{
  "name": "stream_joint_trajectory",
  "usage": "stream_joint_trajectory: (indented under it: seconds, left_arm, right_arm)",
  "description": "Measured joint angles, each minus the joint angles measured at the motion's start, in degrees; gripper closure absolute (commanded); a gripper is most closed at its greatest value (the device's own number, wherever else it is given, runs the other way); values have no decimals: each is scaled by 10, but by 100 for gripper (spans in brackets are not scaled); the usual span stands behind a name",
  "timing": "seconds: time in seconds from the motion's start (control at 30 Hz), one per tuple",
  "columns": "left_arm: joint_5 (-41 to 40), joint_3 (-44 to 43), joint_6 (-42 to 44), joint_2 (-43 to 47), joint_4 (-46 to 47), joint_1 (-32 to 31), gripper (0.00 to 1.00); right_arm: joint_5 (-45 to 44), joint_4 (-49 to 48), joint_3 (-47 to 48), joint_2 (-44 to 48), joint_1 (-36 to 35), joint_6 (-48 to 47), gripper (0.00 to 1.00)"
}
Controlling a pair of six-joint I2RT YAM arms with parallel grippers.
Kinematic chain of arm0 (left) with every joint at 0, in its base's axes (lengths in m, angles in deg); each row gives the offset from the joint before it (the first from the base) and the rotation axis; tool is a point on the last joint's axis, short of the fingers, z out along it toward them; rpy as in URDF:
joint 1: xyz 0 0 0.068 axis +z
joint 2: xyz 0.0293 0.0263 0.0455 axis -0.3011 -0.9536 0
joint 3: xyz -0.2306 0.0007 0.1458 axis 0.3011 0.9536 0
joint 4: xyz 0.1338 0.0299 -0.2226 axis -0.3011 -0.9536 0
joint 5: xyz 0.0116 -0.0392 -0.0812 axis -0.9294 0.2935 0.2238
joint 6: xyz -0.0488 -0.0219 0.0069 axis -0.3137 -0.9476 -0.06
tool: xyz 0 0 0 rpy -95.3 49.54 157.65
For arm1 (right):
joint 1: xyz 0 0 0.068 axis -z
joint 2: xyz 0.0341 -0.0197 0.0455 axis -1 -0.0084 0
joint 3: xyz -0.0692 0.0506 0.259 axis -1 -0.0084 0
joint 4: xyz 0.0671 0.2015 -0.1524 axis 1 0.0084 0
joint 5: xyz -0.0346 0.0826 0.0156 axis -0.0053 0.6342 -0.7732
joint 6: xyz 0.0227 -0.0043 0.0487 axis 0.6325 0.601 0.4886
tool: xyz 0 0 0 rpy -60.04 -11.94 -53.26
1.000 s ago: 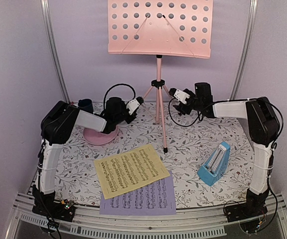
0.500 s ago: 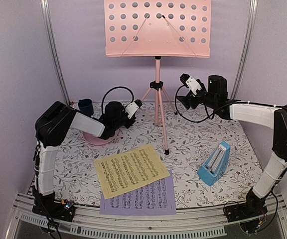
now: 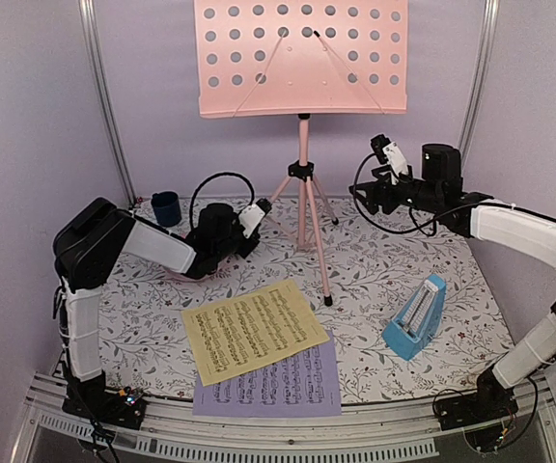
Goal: Set up the instrument practice props
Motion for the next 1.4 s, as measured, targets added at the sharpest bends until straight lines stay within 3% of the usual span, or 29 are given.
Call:
stream_joint_trajectory:
  seconds: [0.5,0.93,1.4]
  left_arm:
    - [50,75,-8,53,12,-13,100]
    - [107,-5,1,9,-24,-20,100]
    - [124,-54,2,-24,-31,-26,100]
  right_arm:
    - [49,56,-26,23,-8,73,20]
    - [84,50,-27,-35,-70,125,24]
    - [103,24,-24,-71,-77,208,53]
